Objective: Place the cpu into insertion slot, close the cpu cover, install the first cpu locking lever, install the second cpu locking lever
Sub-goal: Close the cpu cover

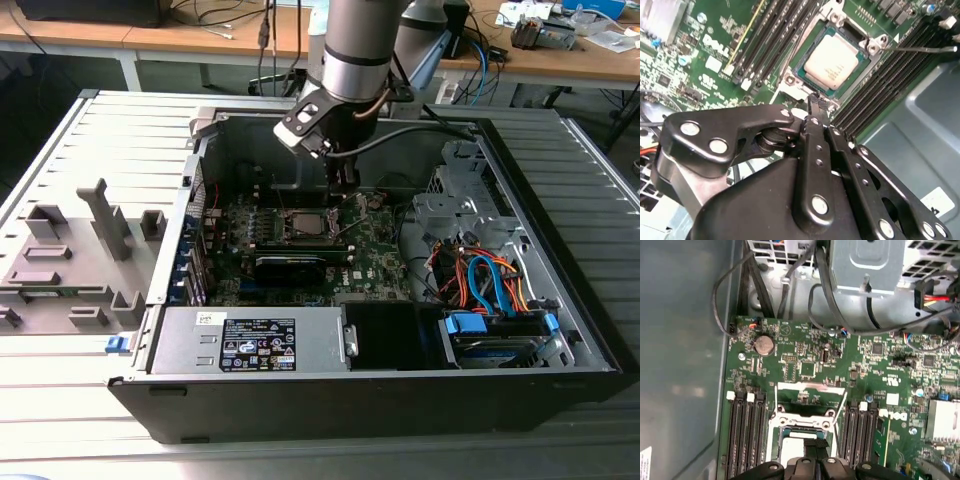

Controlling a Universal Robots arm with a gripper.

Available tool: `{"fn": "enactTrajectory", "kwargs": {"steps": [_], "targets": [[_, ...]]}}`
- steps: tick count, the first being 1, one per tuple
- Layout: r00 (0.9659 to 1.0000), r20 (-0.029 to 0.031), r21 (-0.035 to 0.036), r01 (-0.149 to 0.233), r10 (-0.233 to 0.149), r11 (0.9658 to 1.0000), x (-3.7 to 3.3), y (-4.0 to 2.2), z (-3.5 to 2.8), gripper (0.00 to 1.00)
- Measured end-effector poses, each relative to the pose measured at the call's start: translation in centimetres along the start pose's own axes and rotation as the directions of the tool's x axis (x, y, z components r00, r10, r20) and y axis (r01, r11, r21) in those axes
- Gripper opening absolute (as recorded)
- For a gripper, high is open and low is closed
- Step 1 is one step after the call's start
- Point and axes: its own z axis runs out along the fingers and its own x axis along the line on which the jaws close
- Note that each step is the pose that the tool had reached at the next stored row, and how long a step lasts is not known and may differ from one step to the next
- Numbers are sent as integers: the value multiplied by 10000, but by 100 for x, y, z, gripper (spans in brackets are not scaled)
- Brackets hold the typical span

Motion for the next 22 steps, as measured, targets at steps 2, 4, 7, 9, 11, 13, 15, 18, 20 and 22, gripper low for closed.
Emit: {"fn": "enactTrajectory", "kwargs": {"steps": [2, 4, 7, 9, 11, 13, 15, 18, 20, 22], "targets": [[9999, -94, -11, 93, -94, 10000, -4, 37, -21, 11], [9999, -108, 0, 125, -125, 9999, -9, 81, -36, 11], [9998, -131, 53, 136, -136, 9999, -19, 168, -43, 11], [9998, -153, 128, 147, -145, 9998, -29, 272, -48, 11], [9997, -164, 217, 156, -152, 9996, -41, 383, -51, 11], [9997, -171, 277, 157, -153, 9995, -49, 459, -54, 11], [9997, -178, 331, 160, -154, 9993, -56, 531, -54, 11], [9997, -188, 410, 162, -155, 9990, -66, 629, -49, 11], [9997, -194, 469, 163, -154, 9988, -72, 686, -38, 11], [9997, -199, 512, 165, -155, 9986, -75, 722, -22, 11]]}}
